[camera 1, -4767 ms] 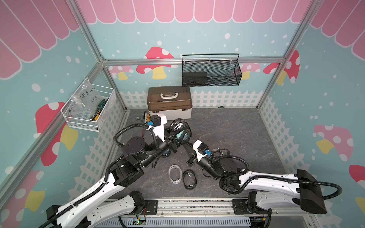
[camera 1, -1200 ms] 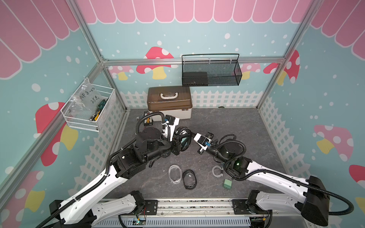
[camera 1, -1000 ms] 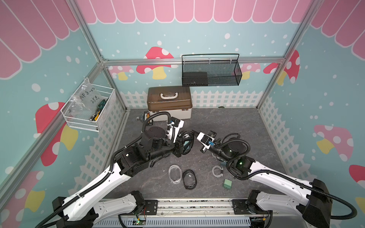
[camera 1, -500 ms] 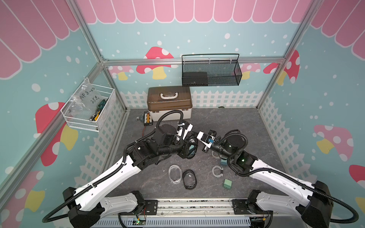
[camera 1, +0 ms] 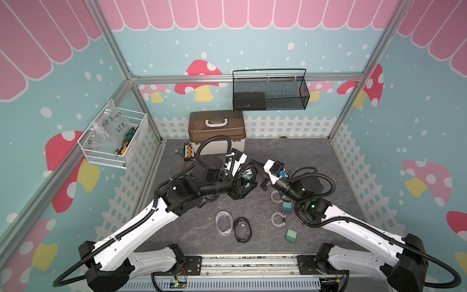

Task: Pack away charging kits
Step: Zip the zipper on the storage bag.

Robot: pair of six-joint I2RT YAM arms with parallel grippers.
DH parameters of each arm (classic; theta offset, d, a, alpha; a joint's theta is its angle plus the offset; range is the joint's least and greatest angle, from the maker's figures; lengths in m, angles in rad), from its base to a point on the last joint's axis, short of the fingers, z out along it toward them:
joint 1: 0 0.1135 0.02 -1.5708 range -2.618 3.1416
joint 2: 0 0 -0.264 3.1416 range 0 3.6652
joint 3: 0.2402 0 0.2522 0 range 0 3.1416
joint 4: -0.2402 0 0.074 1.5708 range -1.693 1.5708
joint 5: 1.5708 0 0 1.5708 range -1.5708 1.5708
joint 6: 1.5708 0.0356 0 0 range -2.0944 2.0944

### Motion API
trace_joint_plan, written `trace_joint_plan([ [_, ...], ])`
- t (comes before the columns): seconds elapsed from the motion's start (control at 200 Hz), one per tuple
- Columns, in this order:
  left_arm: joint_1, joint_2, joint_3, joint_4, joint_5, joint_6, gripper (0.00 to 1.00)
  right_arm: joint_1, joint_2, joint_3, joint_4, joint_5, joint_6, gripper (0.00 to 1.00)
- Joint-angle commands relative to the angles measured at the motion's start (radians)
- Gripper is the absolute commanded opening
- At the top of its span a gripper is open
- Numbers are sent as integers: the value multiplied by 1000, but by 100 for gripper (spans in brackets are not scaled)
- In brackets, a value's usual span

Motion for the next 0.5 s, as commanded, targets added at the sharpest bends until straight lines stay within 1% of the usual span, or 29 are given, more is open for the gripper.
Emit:
trace_joint_plan([
  [0.0,19,-49,-33,95,36,-12,66,-2,-13,-12,131,46,68,0],
  [0.05,25,-67,-55,142,37,-22,70,-2,-10,-16,145,61,87,0],
  [0.13,30,-97,-106,237,34,-40,72,-1,-4,-27,177,84,123,0],
  [0.23,32,-133,-191,404,29,-72,75,0,9,-45,238,122,205,0],
  [0.275,32,-145,-238,490,7,-92,75,1,17,-57,275,137,255,0],
  [0.33,32,-159,-307,613,-30,-124,78,4,29,-68,309,164,314,0],
  [0.415,27,-167,-397,801,-47,-141,78,16,47,-72,339,210,391,0],
  [0.495,22,-159,-446,917,-88,-154,78,40,63,-76,367,262,439,0],
])
